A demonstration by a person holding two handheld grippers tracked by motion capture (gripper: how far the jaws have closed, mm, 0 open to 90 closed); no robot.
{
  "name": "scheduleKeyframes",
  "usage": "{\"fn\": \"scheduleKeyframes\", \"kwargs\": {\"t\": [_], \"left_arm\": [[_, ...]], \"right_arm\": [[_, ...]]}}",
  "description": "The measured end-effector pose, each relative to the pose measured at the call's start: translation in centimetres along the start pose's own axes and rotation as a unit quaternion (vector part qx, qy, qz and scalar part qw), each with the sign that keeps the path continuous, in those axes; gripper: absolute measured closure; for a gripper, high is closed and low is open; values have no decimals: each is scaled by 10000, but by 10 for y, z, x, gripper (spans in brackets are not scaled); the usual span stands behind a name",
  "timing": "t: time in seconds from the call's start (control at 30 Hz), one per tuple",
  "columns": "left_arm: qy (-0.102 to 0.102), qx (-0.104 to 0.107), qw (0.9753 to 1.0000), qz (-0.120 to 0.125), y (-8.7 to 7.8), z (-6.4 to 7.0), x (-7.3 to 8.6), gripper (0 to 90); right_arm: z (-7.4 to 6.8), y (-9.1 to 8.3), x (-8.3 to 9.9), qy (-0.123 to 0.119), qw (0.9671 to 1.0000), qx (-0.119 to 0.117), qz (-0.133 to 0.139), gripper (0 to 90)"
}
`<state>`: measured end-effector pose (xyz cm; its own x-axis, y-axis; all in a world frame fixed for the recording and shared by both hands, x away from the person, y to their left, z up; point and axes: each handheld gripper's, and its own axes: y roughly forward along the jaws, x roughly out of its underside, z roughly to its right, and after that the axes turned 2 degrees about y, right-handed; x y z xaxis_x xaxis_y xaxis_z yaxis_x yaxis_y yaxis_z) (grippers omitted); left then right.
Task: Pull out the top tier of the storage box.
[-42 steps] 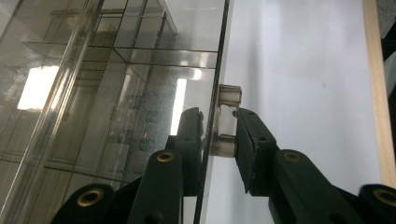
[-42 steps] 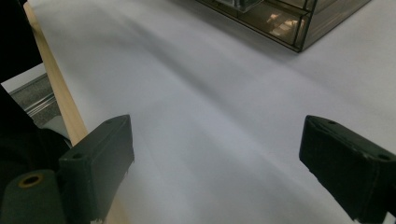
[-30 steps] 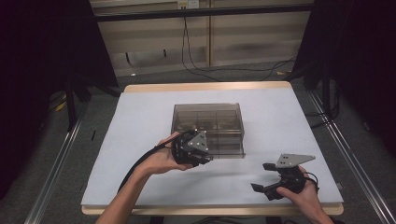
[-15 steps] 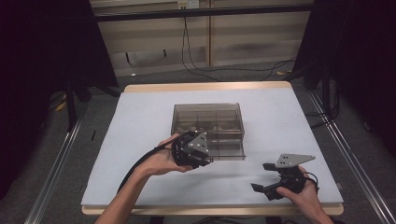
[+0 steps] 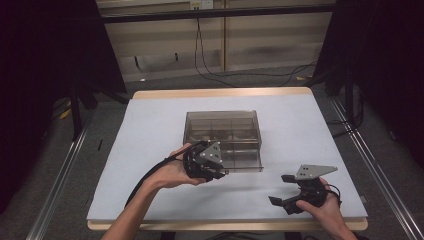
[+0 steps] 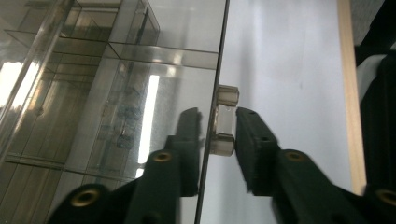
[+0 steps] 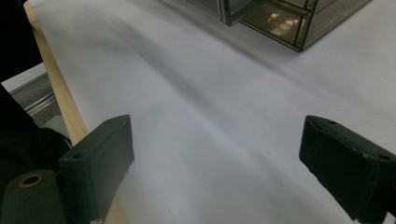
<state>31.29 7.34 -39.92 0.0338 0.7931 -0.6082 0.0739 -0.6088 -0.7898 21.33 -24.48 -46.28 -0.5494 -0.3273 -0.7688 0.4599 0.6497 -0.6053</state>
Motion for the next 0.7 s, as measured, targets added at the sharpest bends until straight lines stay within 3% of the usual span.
{"fn": "scheduleKeyframes", "kwargs": {"t": [0.17, 0.3, 0.43, 0.5, 0.67, 0.7], "left_arm": [[-262, -310, 9985, 368, -16, -3, 8, 558], [-370, -428, 9968, 560, -24, -2, 16, 498], [-684, -638, 9926, 780, -31, -2, 31, 396], [-744, -760, 9914, 763, -34, -1, 36, 325], [-996, -1188, 9845, 816, -43, 4, 51, 206], [-1122, -1256, 9816, 905, -44, 6, 55, 188]], "right_arm": [[0, 0, 0, 2, 10000, 3, 2, 101], [0, 0, 0, 9, 10000, 1, 2, 101], [0, 0, 0, 11, 10000, 5, 4, 101], [0, 0, 0, 8, 10000, 4, 5, 101], [0, 1, 0, 12, 10000, 6, 2, 101], [0, 1, 0, 12, 10000, 12, 0, 101]]}}
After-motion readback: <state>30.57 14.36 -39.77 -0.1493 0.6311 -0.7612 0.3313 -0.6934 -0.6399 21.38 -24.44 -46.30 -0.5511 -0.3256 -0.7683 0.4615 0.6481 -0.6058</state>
